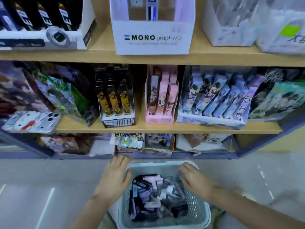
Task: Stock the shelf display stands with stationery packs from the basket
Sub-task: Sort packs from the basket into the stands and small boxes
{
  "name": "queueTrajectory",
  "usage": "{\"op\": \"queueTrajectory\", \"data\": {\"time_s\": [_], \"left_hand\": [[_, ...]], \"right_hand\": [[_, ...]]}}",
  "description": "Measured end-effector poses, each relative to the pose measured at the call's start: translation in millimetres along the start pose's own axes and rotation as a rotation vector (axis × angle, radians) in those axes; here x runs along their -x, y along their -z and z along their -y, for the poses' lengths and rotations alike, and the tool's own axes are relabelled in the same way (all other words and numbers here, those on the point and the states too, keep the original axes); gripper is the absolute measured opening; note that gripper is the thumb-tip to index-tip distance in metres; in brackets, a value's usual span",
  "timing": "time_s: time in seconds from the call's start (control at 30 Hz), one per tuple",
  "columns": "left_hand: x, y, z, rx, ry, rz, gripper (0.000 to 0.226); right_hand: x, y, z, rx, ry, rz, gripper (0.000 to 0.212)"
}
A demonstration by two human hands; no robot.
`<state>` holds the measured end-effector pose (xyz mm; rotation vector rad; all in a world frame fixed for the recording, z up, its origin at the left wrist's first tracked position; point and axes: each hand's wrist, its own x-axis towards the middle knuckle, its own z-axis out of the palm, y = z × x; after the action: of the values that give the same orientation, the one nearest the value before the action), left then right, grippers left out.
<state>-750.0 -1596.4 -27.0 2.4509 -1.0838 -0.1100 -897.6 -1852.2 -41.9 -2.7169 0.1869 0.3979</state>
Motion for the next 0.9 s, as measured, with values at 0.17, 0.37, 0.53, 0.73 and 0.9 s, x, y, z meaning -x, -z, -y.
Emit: {"op": "queueTrajectory", "data": {"time_s": [0.17,0.37,0.53,0.73,0.9], "left_hand": [[16.7,-48.6,32.6,0.152,0.261,0.133,0.052],[12.3,-72.0,29.2,0.249,0.35,0.201,0.045],[11.9,-84.5,21.3,0.246,0.374,0.133,0.046],[11.9,-90.8,18.7,0.235,0.4,0.063,0.046],[15.1,-91.9,13.2,0.22,0.398,-0.025,0.043]], "right_hand": [[-15.1,-73.8,8.2,-0.086,-0.072,0.254,0.043],[-28.8,-136.7,29.2,-0.276,-0.221,0.299,0.033],[-36.3,-161.0,40.8,-0.376,-0.306,0.365,0.04],[-40.5,-164.3,30.1,-0.368,-0.34,0.418,0.02],[-34.1,-155.0,17.1,-0.265,-0.238,0.383,0.027]]}}
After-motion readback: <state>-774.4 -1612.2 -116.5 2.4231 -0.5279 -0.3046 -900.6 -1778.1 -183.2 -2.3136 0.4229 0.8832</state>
